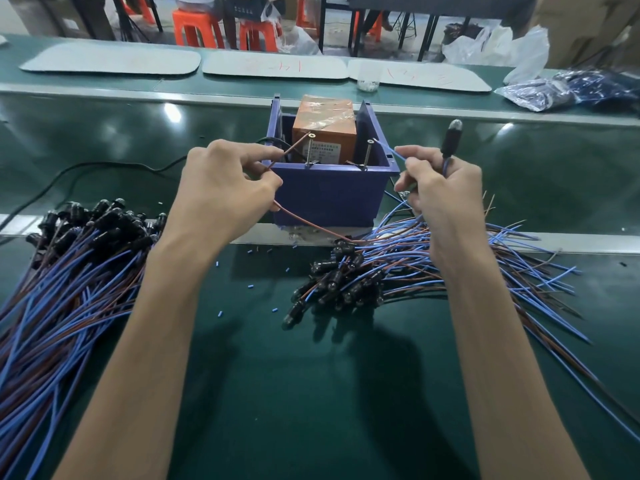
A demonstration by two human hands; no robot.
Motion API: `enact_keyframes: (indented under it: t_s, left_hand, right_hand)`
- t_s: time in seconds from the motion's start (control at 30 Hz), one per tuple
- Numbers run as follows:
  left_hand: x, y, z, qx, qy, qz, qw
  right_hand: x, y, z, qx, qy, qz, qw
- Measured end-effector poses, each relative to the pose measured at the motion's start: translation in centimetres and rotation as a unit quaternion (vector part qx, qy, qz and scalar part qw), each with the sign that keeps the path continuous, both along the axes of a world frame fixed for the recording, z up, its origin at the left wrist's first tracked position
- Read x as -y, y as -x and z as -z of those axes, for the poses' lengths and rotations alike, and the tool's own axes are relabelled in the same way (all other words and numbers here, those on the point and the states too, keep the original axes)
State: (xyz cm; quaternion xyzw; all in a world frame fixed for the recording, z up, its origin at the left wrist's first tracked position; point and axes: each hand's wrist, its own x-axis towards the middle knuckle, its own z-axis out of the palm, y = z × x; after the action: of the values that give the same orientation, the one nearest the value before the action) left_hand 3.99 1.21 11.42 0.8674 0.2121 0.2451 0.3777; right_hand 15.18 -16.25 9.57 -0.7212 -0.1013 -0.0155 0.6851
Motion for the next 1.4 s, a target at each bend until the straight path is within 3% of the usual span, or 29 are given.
enact_keyframes:
  t_s: [0.9,1.4]
  left_hand:
    - [0.17,-0.68,0.89,-0.013,-0.024,0.005,1.000]
    - [0.33,-0.60,0.85,-0.020,-0.007,0.014,1.000]
  right_hand:
    - [0.02,-0.47,0.75,0.005,0.057,0.001,0.998]
    - [-0.03,-0.03,0.46,-0.053,-0.013,-0.022,0.998]
